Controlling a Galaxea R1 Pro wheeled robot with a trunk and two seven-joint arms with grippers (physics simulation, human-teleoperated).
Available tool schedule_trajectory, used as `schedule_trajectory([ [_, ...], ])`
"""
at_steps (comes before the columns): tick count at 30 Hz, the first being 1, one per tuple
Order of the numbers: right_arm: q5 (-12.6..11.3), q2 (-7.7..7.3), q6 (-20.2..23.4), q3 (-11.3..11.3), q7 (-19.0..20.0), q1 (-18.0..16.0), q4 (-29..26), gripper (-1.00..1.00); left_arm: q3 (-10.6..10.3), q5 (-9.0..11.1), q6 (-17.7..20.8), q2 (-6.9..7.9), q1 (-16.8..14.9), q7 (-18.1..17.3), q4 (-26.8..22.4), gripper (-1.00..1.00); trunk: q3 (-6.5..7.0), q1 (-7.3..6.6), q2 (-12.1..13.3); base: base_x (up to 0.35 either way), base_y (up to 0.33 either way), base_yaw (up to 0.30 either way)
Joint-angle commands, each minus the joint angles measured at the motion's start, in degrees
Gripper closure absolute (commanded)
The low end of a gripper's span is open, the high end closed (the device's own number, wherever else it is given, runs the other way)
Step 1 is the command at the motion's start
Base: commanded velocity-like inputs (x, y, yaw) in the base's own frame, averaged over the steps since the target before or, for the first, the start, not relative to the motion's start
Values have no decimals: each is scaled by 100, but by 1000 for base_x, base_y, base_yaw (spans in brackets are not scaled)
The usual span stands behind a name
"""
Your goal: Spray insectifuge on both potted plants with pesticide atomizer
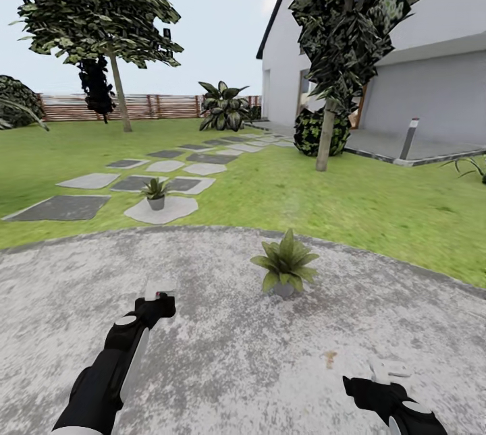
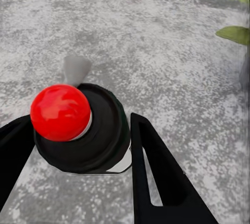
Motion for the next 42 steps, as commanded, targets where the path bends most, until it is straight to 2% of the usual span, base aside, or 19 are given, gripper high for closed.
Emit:
schedule_trajectory([
  [1, 13, 1, 26, 3, -1, -1, -8, -100, 9, -26, 30, -5, -2, -11, -8, 100, 18, -3, 0, 0, 0, -66],
  [42, 25, -6, 26, -5, -1, -1, -17, -100, 9, -26, 29, -4, -2, -11, -12, 100, 759, -884, 1605, 0, 0, -2],
])
